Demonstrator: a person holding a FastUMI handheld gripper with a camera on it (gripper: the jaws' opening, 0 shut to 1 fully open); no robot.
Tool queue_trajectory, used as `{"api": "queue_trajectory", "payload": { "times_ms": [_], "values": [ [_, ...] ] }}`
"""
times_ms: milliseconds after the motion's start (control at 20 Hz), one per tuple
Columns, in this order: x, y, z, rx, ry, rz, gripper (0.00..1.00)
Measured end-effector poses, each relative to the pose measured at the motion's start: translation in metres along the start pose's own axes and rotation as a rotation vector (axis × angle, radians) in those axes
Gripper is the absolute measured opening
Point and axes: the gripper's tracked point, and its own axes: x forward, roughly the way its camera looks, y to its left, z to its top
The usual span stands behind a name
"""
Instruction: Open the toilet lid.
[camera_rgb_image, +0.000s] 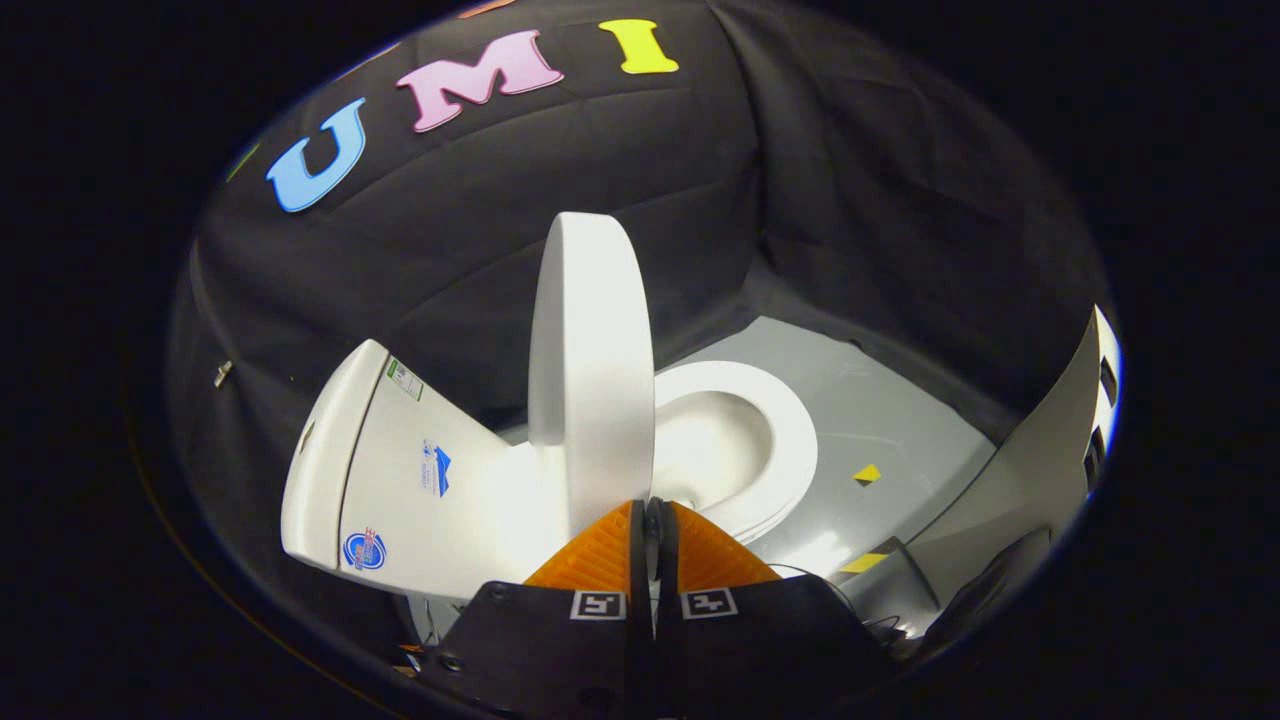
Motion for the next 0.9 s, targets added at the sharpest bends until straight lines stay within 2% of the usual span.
{"api": "queue_trajectory", "payload": {
  "times_ms": [400,600,900],
  "values": [
    [-0.024,0.069,-0.005,-0.173,-0.101,-0.026,0.06],
    [-0.035,0.111,-0.016,-0.271,-0.141,-0.009,0.06],
    [-0.042,0.152,-0.030,-0.323,-0.160,0.013,0.07]
  ]
}}
